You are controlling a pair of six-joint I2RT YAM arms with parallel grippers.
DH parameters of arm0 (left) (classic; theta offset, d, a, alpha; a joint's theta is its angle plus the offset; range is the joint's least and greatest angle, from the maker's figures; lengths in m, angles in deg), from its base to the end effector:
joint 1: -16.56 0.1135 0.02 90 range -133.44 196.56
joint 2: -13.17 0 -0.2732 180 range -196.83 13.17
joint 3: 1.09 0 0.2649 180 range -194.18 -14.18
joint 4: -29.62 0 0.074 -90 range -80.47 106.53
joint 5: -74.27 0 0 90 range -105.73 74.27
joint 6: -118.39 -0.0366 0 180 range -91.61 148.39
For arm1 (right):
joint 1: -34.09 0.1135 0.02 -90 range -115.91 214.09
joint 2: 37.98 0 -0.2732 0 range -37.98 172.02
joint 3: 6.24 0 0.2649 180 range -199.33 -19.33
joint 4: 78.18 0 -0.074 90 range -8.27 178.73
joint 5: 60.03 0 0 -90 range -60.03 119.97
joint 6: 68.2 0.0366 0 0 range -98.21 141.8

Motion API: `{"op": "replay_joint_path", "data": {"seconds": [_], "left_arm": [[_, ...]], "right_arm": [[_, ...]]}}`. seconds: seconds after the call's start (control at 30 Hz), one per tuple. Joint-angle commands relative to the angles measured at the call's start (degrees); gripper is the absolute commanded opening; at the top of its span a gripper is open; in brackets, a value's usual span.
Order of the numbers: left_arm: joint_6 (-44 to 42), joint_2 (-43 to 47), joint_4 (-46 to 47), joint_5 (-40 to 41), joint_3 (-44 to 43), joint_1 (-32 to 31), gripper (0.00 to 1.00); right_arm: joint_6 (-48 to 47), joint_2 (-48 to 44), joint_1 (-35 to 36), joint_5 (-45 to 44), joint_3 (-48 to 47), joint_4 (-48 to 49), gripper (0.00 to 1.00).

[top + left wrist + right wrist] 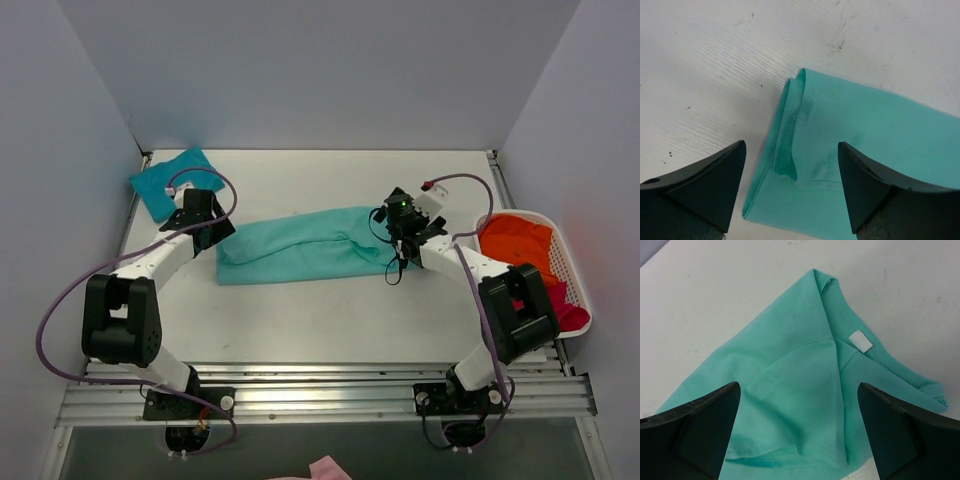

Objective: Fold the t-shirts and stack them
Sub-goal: Fold the tshirt

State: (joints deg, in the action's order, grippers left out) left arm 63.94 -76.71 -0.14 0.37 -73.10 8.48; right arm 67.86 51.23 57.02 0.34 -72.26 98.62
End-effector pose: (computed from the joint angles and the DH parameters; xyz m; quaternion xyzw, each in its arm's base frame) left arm 0.3431 -0.0385 0.2248 -0.2684 0.8848 -0.0117 0.3807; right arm 0.3336 0.1215 0.2353 0.2967 0.7779 0.1095 0.5430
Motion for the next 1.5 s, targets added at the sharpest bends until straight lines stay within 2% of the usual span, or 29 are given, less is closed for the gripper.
{"op": "replay_joint_path", "data": {"seconds": [0.0,0.03,0.13,0.27,0.53,0.63,0.87,1.0,1.03,1.13,1.3,1.47], "left_arm": [[-0.8,-2.9,3.9,-0.9,-0.7,-0.1,0.82],[-1.0,-4.4,3.9,-1.1,-1.3,0.1,0.75],[-1.6,-7.4,4.4,-1.9,-3.7,0.1,0.63],[-1.9,-10.7,4.9,-1.9,-6.1,0.1,0.58],[-2.8,-16.1,5.2,-1.9,-11.4,0.2,0.57],[-2.9,-18.0,4.7,-1.8,-13.0,0.2,0.48],[-2.9,-21.1,2.9,-1.5,-16.8,0.3,0.41],[-2.9,-22.0,2.0,-1.1,-17.8,0.3,0.29],[-2.9,-22.1,2.0,-0.7,-17.8,0.3,0.16],[-2.9,-22.5,1.6,-0.6,-18.6,0.4,0.02],[-2.4,-22.9,1.6,-1.8,-19.6,1.4,0.02],[-2.3,-23.1,2.2,-3.4,-20.7,2.4,0.02]], "right_arm": [[-0.4,4.2,-0.8,-2.8,-3.7,0.6,1.00],[-0.5,5.0,-1.0,-2.2,-4.1,1.3,1.00],[-0.8,8.1,-1.7,-0.9,-6.5,2.1,1.00],[-1.6,11.2,-2.4,-0.3,-9.3,2.3,1.00],[-2.9,16.3,-4.3,1.1,-13.0,3.6,1.00],[-3.2,18.1,-5.5,2.4,-14.0,4.2,0.99],[-3.5,20.1,-8.5,4.7,-14.7,5.3,0.99],[-3.6,20.0,-9.6,5.5,-14.5,5.8,0.99],[-3.6,20.0,-9.6,5.5,-14.5,5.9,0.99],[-3.6,19.8,-9.7,6.2,-14.2,6.4,0.98],[-4.0,19.0,-9.7,7.4,-14.0,7.0,0.92],[-4.3,18.3,-9.7,7.4,-13.9,7.5,0.82]]}}
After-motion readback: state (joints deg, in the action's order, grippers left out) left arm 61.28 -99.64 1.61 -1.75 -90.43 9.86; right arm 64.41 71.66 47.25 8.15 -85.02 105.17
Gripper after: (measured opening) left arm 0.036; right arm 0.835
